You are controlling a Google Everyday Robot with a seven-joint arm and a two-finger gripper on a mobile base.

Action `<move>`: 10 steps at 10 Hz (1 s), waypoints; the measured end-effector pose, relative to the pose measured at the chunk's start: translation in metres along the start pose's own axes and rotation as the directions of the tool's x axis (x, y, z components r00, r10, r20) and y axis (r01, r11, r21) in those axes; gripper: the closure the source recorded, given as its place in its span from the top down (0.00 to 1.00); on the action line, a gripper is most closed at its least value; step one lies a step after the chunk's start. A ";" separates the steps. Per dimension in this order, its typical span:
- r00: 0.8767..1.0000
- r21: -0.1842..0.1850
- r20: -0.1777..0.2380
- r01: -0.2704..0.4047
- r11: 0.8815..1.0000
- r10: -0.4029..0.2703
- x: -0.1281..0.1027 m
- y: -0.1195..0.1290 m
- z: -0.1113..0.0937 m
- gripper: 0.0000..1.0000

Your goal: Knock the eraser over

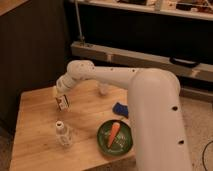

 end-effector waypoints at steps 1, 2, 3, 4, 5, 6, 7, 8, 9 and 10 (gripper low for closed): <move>1.000 0.002 -0.005 -0.006 1.000 0.006 0.003 -0.003 0.001 0.00; 1.000 0.002 -0.008 -0.009 1.000 0.009 0.004 -0.004 0.002 0.00; 1.000 0.006 -0.017 -0.009 1.000 0.009 0.008 -0.005 0.003 0.00; 1.000 0.009 -0.024 -0.009 1.000 0.009 0.010 -0.006 0.004 0.00; 1.000 0.011 -0.026 -0.008 1.000 0.008 0.011 -0.006 0.004 0.00; 1.000 0.013 -0.029 -0.007 1.000 0.008 0.012 -0.007 0.004 0.00; 0.999 0.026 -0.044 -0.008 1.000 0.009 0.019 -0.016 0.007 0.00; 0.999 0.024 -0.039 -0.009 1.000 0.009 0.017 -0.015 0.005 0.00; 0.999 0.024 -0.039 -0.011 1.000 0.012 0.017 -0.016 0.007 0.00; 0.999 0.034 -0.039 -0.011 0.999 0.013 0.015 -0.019 0.011 0.00</move>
